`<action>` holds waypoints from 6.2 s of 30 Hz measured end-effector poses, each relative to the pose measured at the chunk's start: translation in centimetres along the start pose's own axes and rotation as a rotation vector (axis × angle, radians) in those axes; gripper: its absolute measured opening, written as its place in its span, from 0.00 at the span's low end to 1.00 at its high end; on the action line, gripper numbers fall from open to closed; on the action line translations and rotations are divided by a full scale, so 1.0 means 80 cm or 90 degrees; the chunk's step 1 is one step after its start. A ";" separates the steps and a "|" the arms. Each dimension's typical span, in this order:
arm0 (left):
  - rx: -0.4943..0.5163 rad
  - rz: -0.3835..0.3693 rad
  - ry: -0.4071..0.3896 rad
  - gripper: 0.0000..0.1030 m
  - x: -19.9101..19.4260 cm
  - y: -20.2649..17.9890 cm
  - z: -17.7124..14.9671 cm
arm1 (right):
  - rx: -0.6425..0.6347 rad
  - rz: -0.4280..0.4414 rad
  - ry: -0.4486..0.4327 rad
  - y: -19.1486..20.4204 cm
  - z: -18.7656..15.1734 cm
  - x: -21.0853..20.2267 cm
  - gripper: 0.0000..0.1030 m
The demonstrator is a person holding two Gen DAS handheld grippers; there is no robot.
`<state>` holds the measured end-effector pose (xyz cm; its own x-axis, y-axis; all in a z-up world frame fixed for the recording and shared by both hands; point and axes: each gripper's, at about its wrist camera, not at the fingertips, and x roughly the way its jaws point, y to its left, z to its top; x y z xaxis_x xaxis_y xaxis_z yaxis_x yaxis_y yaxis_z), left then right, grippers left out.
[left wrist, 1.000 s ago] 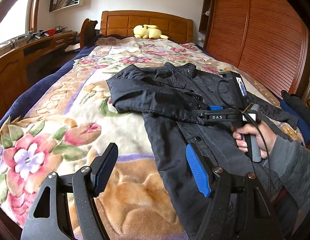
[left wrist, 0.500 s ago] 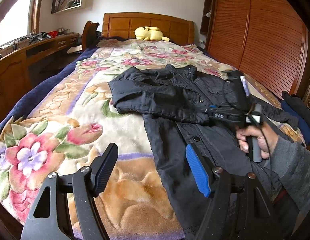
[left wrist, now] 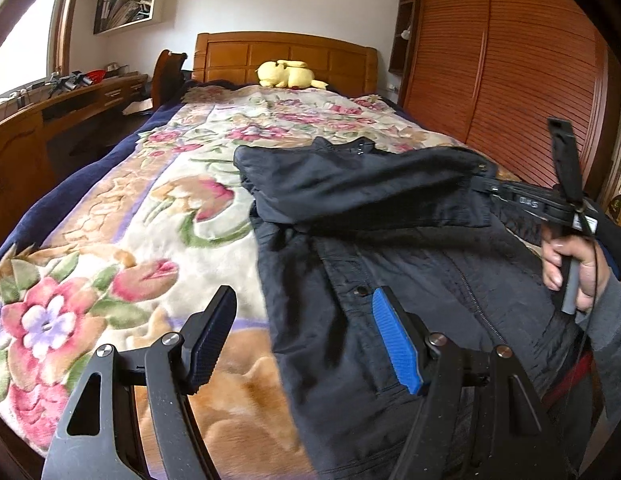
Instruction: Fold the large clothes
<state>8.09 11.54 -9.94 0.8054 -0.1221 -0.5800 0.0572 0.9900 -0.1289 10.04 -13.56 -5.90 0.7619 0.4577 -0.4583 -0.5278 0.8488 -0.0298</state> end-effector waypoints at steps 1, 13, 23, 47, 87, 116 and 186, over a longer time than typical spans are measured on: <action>0.002 -0.002 0.001 0.69 0.002 -0.005 0.002 | 0.009 -0.013 -0.002 -0.009 -0.005 -0.011 0.08; 0.039 -0.023 0.012 0.69 0.021 -0.053 0.013 | 0.113 -0.103 0.053 -0.069 -0.065 -0.054 0.08; 0.062 -0.041 0.024 0.69 0.051 -0.080 0.028 | 0.120 -0.056 0.067 -0.066 -0.084 -0.097 0.14; 0.090 -0.076 0.050 0.69 0.128 -0.122 0.009 | 0.042 -0.048 0.082 -0.078 -0.044 -0.013 0.43; 0.084 -0.116 0.024 0.70 0.116 -0.116 -0.006 | 0.037 -0.043 0.181 -0.074 -0.058 -0.008 0.16; 0.092 -0.111 0.029 0.70 0.121 -0.120 -0.011 | 0.280 -0.408 0.174 -0.369 -0.149 -0.113 0.56; 0.085 -0.114 0.027 0.70 0.119 -0.116 -0.010 | -0.123 -0.081 0.013 -0.063 0.136 0.010 0.08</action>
<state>14.75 1.15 -14.87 0.7497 -0.2962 -0.5918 0.2768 0.9526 -0.1261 17.37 -14.58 3.55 0.8199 0.3431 -0.4584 -0.4916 0.8322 -0.2564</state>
